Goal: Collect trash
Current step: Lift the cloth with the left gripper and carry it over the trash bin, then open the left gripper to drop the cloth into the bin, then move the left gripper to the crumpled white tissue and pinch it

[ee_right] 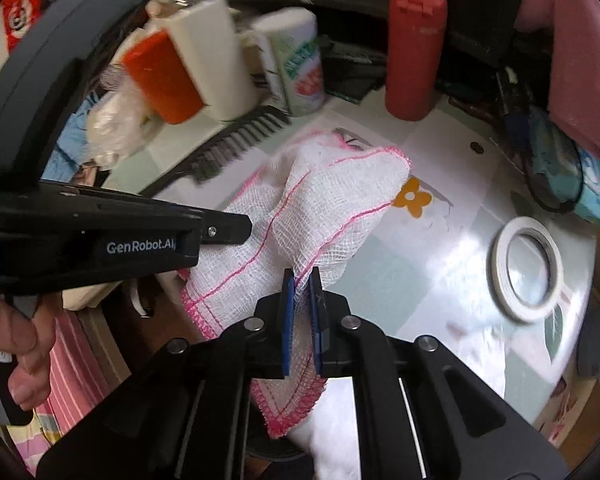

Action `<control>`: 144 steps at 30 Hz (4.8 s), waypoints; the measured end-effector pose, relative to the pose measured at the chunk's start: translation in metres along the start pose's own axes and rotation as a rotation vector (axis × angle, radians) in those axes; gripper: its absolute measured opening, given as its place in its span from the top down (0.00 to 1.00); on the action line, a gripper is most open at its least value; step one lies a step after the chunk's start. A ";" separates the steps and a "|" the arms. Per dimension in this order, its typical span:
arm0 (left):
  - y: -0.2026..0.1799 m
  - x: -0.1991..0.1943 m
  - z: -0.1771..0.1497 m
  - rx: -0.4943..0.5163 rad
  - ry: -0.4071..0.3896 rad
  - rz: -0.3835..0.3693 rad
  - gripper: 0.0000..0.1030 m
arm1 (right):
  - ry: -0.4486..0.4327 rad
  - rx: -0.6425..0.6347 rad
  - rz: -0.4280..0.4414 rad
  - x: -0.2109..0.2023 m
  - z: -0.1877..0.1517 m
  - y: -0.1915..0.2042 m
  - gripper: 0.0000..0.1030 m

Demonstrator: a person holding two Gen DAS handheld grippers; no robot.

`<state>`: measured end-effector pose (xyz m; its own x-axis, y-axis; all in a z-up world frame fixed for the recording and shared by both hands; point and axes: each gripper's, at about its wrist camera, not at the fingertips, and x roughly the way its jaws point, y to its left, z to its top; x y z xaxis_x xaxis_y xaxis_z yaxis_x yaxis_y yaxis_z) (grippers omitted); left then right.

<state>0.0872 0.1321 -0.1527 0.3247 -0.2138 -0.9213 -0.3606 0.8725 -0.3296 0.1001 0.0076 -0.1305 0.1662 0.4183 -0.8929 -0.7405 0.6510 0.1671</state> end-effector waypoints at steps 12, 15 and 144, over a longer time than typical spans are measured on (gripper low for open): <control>0.019 -0.052 -0.106 0.193 0.064 -0.056 0.94 | -0.070 0.135 -0.043 -0.070 -0.085 0.106 0.92; 0.025 -0.055 -0.133 0.252 0.095 -0.068 0.94 | -0.069 0.195 -0.069 -0.074 -0.111 0.129 0.92; -0.163 0.060 -0.096 0.017 0.020 0.049 0.10 | 0.026 0.133 -0.071 -0.105 -0.082 -0.193 0.10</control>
<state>0.0810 -0.0648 -0.1740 0.2897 -0.1788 -0.9403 -0.3609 0.8895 -0.2804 0.1722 -0.2145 -0.1032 0.1964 0.3528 -0.9148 -0.6345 0.7571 0.1558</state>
